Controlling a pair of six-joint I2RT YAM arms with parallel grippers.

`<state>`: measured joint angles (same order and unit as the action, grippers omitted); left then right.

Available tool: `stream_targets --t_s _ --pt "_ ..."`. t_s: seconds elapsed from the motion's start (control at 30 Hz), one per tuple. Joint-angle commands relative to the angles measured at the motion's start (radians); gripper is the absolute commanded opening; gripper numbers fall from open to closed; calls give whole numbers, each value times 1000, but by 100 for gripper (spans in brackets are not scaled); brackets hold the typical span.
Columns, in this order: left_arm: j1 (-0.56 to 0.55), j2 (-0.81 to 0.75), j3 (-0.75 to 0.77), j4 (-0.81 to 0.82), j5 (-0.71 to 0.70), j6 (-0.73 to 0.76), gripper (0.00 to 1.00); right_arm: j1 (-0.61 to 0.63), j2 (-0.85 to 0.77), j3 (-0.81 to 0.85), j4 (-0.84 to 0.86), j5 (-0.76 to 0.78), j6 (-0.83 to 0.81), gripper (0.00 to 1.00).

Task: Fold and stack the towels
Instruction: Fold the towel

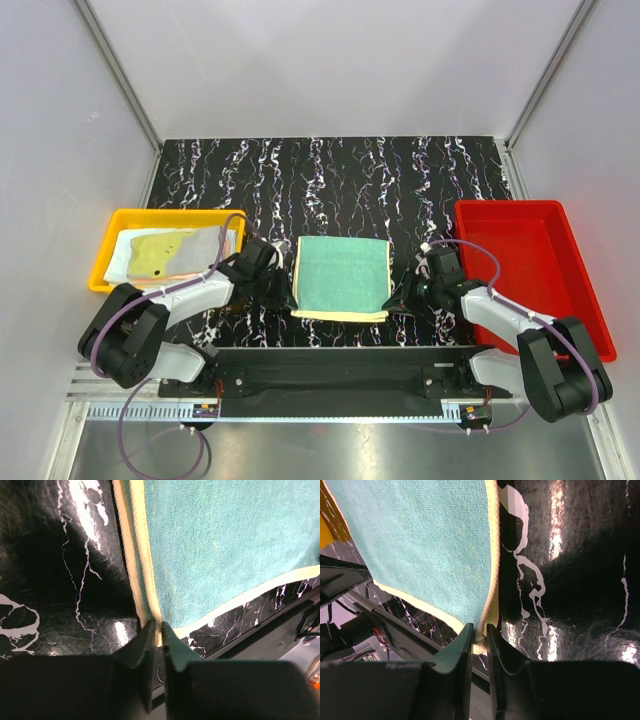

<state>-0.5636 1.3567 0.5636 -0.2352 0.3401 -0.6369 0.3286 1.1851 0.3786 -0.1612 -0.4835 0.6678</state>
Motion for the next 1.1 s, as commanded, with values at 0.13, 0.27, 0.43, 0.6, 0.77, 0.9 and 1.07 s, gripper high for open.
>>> stream_targets --t_s 0.13,0.27,0.43,0.6,0.77,0.9,1.07 --pt "-4 -34 51 -10 8 19 0 10 -15 3 18 -1 -1 22" --pt "-4 -53 64 -24 19 16 0 9 -16 23 5 -1 -5 21" --pt "-4 -80 105 -78 1 20 0 10 -31 52 -38 -4 -16 21" --pt "-4 -117 151 -157 -39 36 0 10 -28 85 -63 -49 -13 20" --pt "-4 -114 139 -190 -88 48 0 21 -42 62 -31 -78 19 13" --pt "-2 -56 85 -127 -89 48 0 24 -30 -1 21 -58 53 13" --pt "-2 -25 71 -111 -105 57 0 27 5 -70 129 -70 73 20"
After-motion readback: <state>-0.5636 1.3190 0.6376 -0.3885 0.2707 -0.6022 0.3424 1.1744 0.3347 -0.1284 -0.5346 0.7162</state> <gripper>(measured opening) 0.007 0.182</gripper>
